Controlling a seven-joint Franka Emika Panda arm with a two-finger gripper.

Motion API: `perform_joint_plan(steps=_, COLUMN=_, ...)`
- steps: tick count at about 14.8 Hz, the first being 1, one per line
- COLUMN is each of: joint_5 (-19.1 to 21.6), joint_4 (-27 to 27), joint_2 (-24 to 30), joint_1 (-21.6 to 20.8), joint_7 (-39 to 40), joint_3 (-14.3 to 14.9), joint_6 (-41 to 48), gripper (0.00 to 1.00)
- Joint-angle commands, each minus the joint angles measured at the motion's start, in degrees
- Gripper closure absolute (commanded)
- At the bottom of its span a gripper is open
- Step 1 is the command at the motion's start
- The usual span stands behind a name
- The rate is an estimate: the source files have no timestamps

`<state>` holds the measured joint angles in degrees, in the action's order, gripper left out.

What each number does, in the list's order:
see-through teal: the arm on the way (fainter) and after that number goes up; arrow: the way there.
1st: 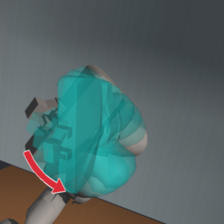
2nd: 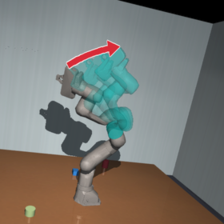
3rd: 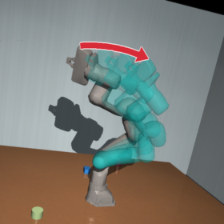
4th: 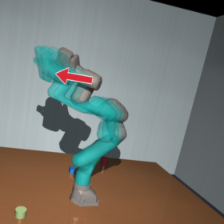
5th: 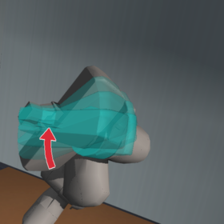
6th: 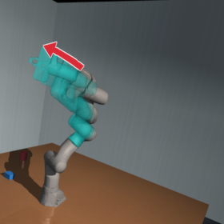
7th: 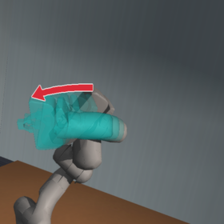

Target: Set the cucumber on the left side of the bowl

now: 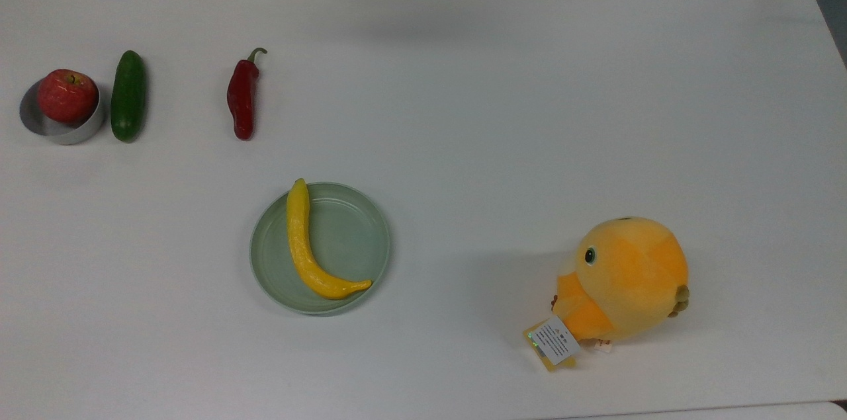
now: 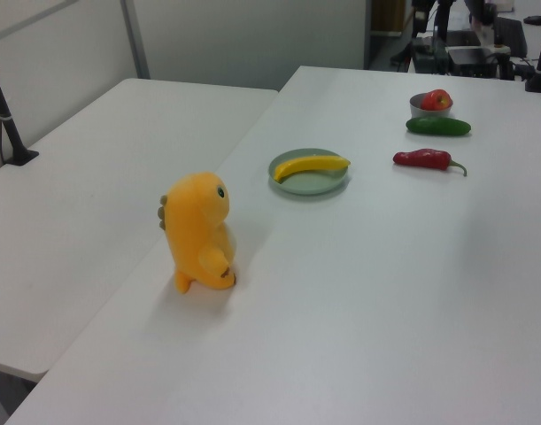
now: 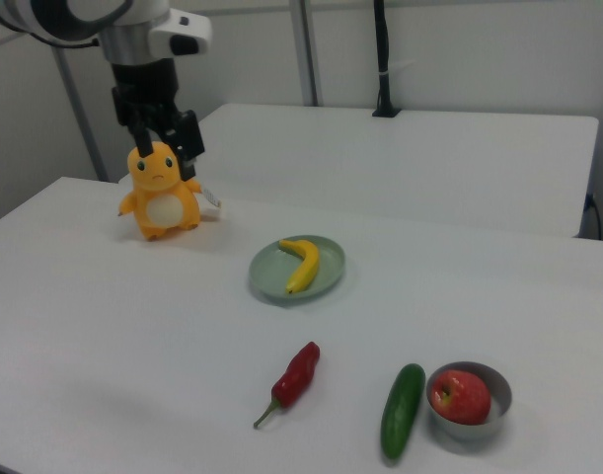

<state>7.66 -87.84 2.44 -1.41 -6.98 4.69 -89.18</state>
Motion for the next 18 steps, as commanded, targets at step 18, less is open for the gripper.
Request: perform_joint_plan(steps=18, joint_5=-3.53, joint_4=-4.8, joint_2=-0.33, joint_1=-1.05, joint_7=11.72, joint_3=-5.13, joint_6=-7.23, gripper=0.0)
